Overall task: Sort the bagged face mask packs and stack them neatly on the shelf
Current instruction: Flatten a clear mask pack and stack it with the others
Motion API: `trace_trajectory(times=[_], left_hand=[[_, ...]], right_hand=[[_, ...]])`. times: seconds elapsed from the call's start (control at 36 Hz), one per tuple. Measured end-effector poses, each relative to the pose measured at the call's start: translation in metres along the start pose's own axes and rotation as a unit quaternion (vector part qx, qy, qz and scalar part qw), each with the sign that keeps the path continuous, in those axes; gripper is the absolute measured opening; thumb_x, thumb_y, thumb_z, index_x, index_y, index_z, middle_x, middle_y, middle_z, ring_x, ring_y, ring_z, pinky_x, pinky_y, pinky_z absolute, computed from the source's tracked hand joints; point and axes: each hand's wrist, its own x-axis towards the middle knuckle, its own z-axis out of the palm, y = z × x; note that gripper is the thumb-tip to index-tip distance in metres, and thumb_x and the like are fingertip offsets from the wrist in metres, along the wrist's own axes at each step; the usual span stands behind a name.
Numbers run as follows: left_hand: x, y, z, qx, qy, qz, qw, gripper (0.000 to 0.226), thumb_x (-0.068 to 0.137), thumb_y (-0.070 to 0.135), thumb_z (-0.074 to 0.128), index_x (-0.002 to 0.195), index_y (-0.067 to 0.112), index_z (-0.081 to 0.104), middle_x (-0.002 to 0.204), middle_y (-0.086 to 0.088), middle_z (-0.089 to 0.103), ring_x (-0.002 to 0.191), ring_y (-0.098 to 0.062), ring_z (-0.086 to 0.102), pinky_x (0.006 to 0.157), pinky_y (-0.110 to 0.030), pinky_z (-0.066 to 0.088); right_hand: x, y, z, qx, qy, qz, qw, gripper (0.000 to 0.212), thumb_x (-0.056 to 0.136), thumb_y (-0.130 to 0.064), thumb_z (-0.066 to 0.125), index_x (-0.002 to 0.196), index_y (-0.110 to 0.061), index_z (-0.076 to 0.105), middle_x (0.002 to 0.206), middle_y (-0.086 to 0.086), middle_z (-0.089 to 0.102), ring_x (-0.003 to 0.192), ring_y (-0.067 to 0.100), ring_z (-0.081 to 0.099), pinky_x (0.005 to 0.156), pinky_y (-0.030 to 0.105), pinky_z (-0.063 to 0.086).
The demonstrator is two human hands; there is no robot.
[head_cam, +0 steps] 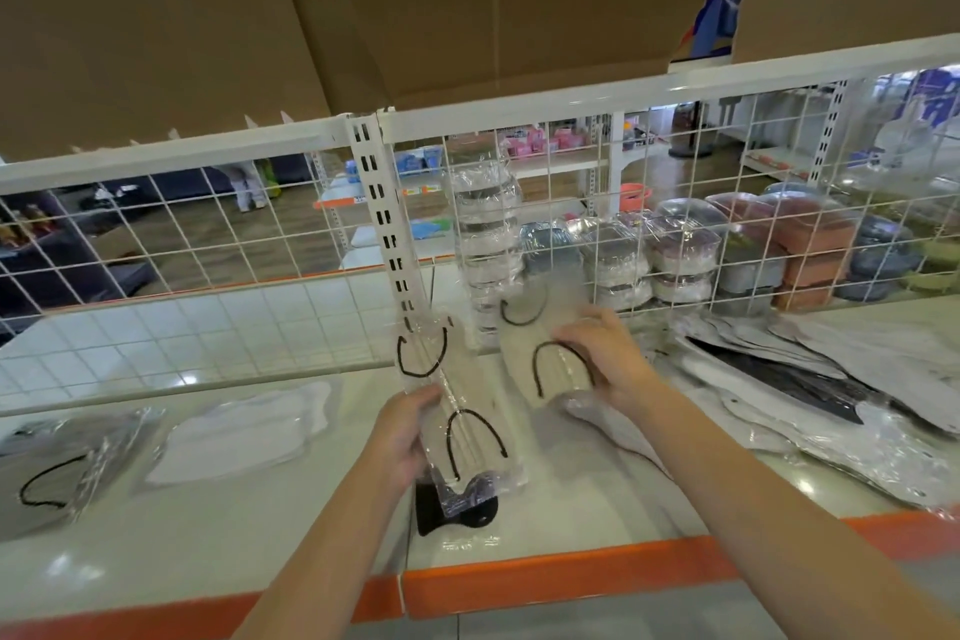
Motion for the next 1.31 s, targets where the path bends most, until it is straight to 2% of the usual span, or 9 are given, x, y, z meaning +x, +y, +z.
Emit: trace_trajectory(times=[0.11, 0.25, 0.44, 0.58, 0.69, 0.78, 0.83, 1.03, 1.31], left_hand=[[-0.002, -0.005, 0.021, -0.102, -0.112, -0.036, 0.988, 0.049, 0.095, 0.044, 0.042, 0.124, 0.007, 0.058, 0.121, -0.02, 0.062, 0.116, -0.035, 0.057, 0.102, -0.052, 0.04], [0.001, -0.009, 0.028, 0.0, -0.059, -0.036, 0.998, 0.02, 0.09, -0.001, 0.052, 0.107, -0.007, 0.061, 0.099, -0.024, 0.066, 0.089, -0.034, 0.065, 0.09, -0.05, 0.049], [0.003, 0.004, -0.001, 0.046, -0.018, -0.029, 0.998, 0.015, 0.082, -0.003, 0.059, 0.094, -0.009, 0.063, 0.077, -0.019, 0.066, 0.068, -0.028, 0.065, 0.076, -0.042, 0.053], [0.002, 0.007, -0.009, 0.049, -0.003, -0.018, 0.999, 0.009, 0.087, -0.004, 0.054, 0.088, -0.008, 0.062, 0.067, -0.014, 0.065, 0.061, -0.025, 0.064, 0.063, -0.037, 0.052], [0.0, 0.008, -0.005, 0.052, -0.004, -0.023, 0.998, 0.016, 0.086, -0.004, 0.054, 0.102, -0.008, 0.059, 0.066, -0.012, 0.068, 0.057, -0.021, 0.067, 0.05, -0.031, 0.052], [0.004, 0.007, -0.005, 0.065, 0.002, -0.019, 0.998, 0.025, 0.085, -0.003, 0.057, 0.109, -0.01, 0.057, 0.072, -0.013, 0.068, 0.06, -0.022, 0.067, 0.052, -0.031, 0.052], [0.006, 0.009, -0.002, 0.066, -0.004, -0.016, 0.998, 0.023, 0.086, -0.003, 0.056, 0.107, -0.011, 0.058, 0.069, -0.012, 0.068, 0.057, -0.021, 0.067, 0.051, -0.029, 0.052], [0.013, 0.008, 0.011, 0.065, -0.018, -0.034, 0.997, 0.009, 0.089, -0.002, 0.053, 0.092, -0.004, 0.061, 0.064, -0.011, 0.064, 0.053, -0.02, 0.063, 0.057, -0.033, 0.051], [0.014, 0.005, 0.025, 0.077, -0.02, -0.027, 0.996, 0.025, 0.088, -0.004, 0.053, 0.111, -0.012, 0.058, 0.073, -0.014, 0.067, 0.062, -0.024, 0.067, 0.056, -0.032, 0.054]], right_hand=[[-0.003, 0.01, 0.019, -0.031, -0.052, -0.016, 0.998, 0.051, 0.08, 0.0, 0.068, 0.119, -0.016, 0.039, 0.102, 0.013, 0.061, 0.078, 0.02, 0.066, 0.059, 0.028, 0.056], [-0.002, 0.033, 0.027, -0.371, -0.097, -0.08, 0.92, 0.052, 0.096, -0.021, 0.051, 0.142, -0.015, 0.029, 0.108, -0.007, 0.049, 0.105, 0.013, 0.044, 0.091, 0.025, 0.036], [0.034, 0.056, -0.059, -0.722, -0.007, 0.032, 0.692, 0.068, 0.094, -0.05, 0.038, 0.147, -0.011, 0.019, 0.155, 0.013, 0.018, 0.141, 0.03, 0.02, 0.111, 0.044, 0.024], [0.038, 0.045, -0.066, -0.789, 0.006, -0.038, 0.614, 0.048, 0.093, -0.049, 0.043, 0.128, -0.017, 0.048, 0.13, 0.008, 0.055, 0.118, 0.028, 0.051, 0.094, 0.036, 0.043], [0.039, 0.022, -0.049, -0.648, 0.012, -0.07, 0.758, 0.024, 0.098, -0.031, 0.046, 0.097, -0.013, 0.062, 0.096, 0.009, 0.066, 0.081, 0.023, 0.058, 0.061, 0.026, 0.041], [0.033, -0.001, -0.04, -0.318, -0.002, -0.031, 0.948, 0.015, 0.096, -0.019, 0.051, 0.094, -0.012, 0.063, 0.088, 0.006, 0.065, 0.086, 0.025, 0.061, 0.072, 0.026, 0.045], [0.029, -0.012, -0.038, -0.155, -0.022, -0.008, 0.988, 0.013, 0.095, -0.012, 0.052, 0.094, -0.009, 0.065, 0.087, 0.006, 0.068, 0.086, 0.023, 0.062, 0.074, 0.03, 0.048], [0.025, -0.014, -0.043, -0.169, 0.006, 0.006, 0.985, 0.009, 0.095, -0.013, 0.052, 0.102, -0.009, 0.056, 0.09, 0.016, 0.065, 0.074, 0.025, 0.062, 0.067, 0.036, 0.053], [0.027, 0.029, -0.088, -0.373, 0.062, 0.077, 0.922, 0.065, 0.089, -0.001, 0.052, 0.146, -0.006, 0.02, 0.129, 0.024, 0.05, 0.119, 0.036, 0.05, 0.101, 0.045, 0.043]])
